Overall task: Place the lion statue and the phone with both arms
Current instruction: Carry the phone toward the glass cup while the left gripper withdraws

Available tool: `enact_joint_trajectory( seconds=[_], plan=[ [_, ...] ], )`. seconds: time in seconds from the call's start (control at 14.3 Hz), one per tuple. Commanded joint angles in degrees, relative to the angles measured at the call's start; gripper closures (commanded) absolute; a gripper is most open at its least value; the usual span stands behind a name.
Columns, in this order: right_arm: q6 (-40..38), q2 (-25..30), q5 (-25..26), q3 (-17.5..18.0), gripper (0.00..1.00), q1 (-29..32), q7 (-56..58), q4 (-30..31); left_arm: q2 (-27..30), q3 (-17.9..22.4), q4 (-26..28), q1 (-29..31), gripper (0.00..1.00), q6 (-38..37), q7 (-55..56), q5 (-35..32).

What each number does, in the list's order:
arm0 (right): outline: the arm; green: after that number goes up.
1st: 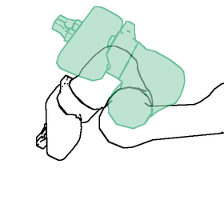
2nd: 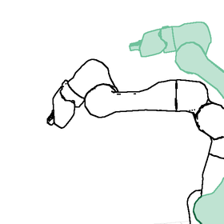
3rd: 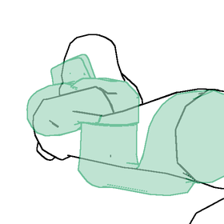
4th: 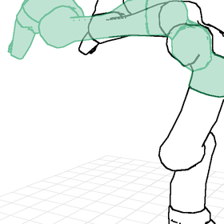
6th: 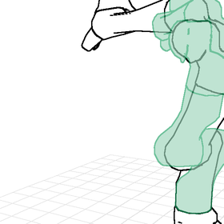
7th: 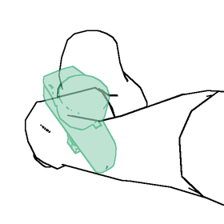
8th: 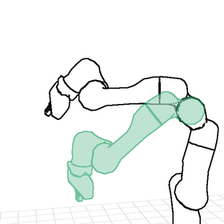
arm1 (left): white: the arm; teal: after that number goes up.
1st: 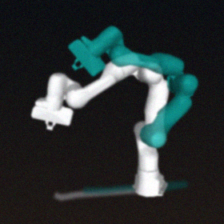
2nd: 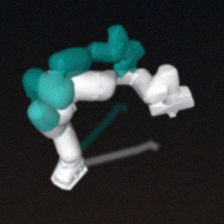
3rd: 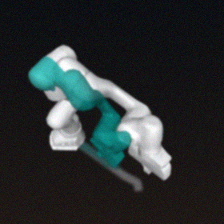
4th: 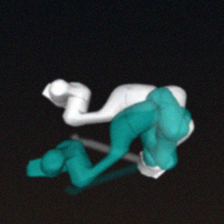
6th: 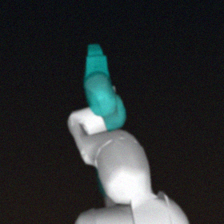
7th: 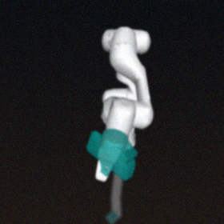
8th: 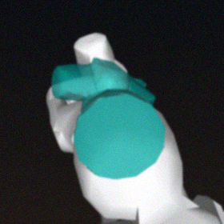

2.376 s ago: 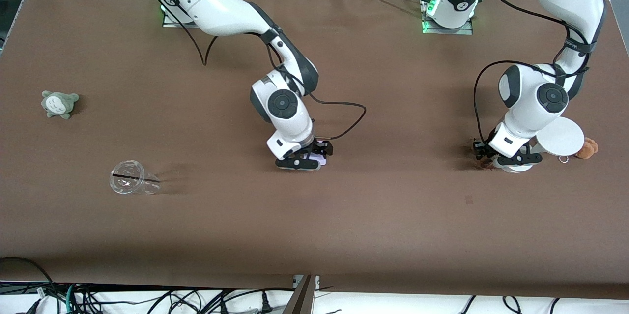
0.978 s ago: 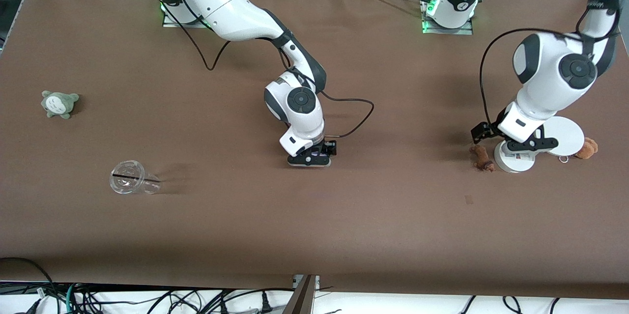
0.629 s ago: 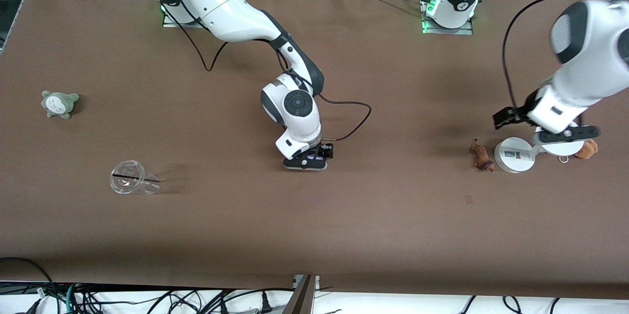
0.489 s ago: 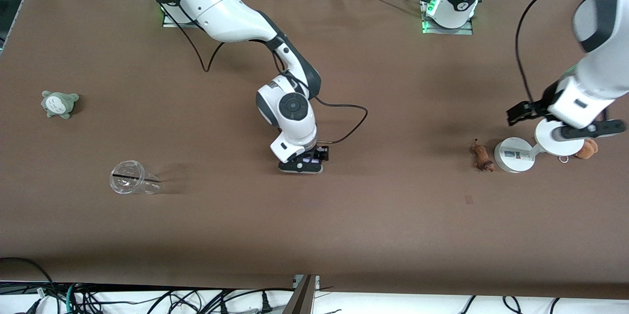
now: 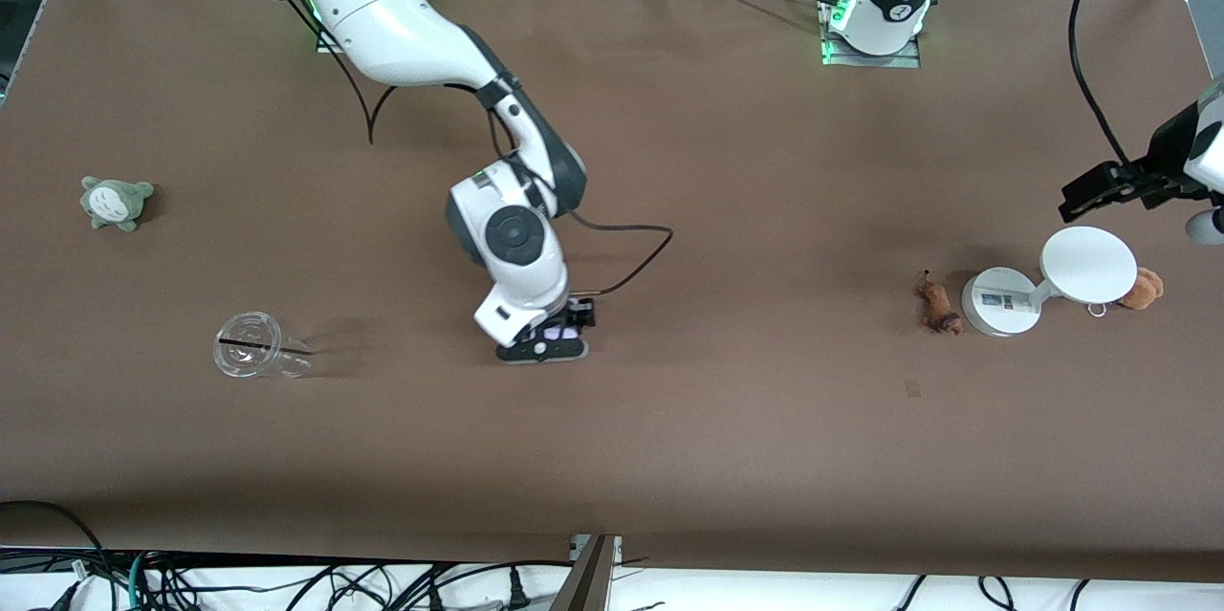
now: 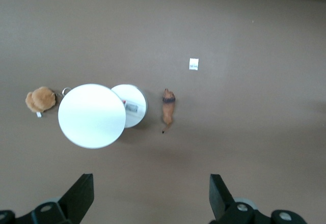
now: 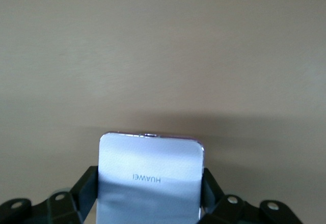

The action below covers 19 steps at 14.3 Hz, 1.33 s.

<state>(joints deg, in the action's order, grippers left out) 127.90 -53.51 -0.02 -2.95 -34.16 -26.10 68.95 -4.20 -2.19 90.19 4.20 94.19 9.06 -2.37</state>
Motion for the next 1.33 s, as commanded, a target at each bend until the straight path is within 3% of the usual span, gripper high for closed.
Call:
enact_joint_trajectory(
  seconds=[0.0,0.28,0.49,0.77,1.26],
  plan=[
    [-0.3,5.2,-2.3,0.7,0.65,5.0,12.0,6.8,-0.3,0.0,-2.7,-0.1,0.00,-3.4,-0.1,0.7],
    [2.2,8.1,-6.8,0.7,0.64,13.0,28.0,13.4,-2.0,-0.2,-4.9,-0.4,0.00,-5.4,-0.2,1.0],
    [8.8,8.2,-9.2,0.6,0.61,17.5,36.3,18.1,-2.1,-0.3,-4.9,-0.1,0.00,-5.7,-1.0,1.0],
    [9.2,7.9,-9.2,0.5,0.61,21.0,39.3,18.3,-2.2,-0.5,-5.1,-0.2,0.00,-5.6,-1.4,1.0],
    [8.3,8.7,-11.7,0.6,0.56,21.7,34.5,20.1,-2.3,-0.4,-5.1,-0.1,0.00,-5.7,-1.4,1.0]
  ],
)
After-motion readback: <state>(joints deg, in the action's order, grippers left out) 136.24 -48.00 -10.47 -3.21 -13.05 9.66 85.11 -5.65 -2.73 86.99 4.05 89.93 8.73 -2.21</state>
